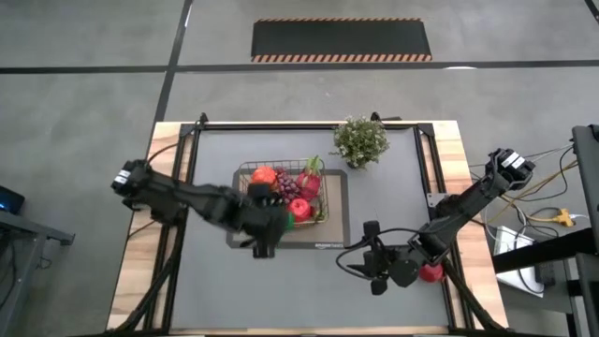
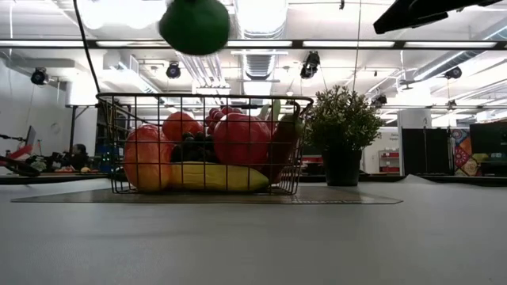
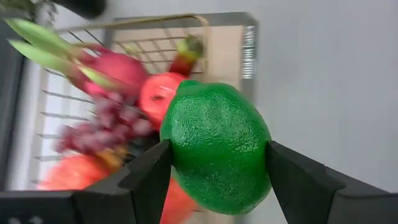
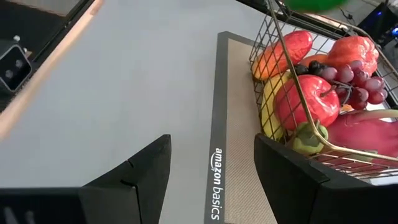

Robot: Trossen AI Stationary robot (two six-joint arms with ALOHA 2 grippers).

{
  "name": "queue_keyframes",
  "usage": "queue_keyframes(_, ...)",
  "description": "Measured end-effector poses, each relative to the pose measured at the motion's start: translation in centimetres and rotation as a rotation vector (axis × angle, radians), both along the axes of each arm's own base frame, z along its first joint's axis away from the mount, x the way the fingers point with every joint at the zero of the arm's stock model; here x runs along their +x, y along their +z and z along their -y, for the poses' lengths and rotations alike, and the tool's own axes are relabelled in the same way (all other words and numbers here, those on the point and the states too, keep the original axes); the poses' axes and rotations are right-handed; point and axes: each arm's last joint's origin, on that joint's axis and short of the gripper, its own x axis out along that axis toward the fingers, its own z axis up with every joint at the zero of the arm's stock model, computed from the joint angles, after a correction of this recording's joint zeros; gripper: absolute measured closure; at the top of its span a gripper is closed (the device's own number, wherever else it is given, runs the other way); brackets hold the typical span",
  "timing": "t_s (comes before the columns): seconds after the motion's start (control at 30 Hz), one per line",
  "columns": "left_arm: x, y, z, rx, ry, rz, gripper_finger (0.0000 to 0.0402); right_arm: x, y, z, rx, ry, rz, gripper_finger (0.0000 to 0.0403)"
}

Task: Build produce basket
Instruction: Put the lime into the wire basket

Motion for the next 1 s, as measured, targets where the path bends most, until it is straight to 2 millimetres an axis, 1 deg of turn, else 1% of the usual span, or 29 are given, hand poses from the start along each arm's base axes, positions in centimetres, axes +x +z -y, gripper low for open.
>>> queue_keyframes(0.07, 0.4, 0.0, -1.3, 0.033, -0.046, -0.025, 0.0171, 0.0, 0.0, 0.0, 0.007, -0.005, 0.0, 0.0189)
queue_keyframes(0.2, 1.0, -0.4, -3.6, 0.038, -0.137, -0.083, 0.0171, 0.0, 0.0, 0.0, 0.01, -0.008, 0.001, 0.0189)
queue_keyframes(0.33, 1.3, -1.4, -5.6, 0.074, -0.204, -0.147, 0.0171, 0.0, 0.0, 0.0, 0.019, -0.014, 0.001, 0.0189)
queue_keyframes(0.5, 1.3, -3.0, -7.3, 0.087, -0.213, -0.218, 0.0171, 0.0, 0.0, 0.0, 0.032, -0.022, 0.001, 0.0189)
queue_keyframes(0.67, 1.3, -5.1, -8.1, 0.07, -0.196, -0.254, 0.0171, 0.0, 0.0, 0.0, 0.032, -0.021, 0.001, 0.0189)
queue_keyframes(1.0, 1.2, -6.8, -8.1, 0.064, -0.198, -0.28, 0.0171, 0.0, 0.0, 0.0, 0.047, -0.032, 0.002, 0.0189)
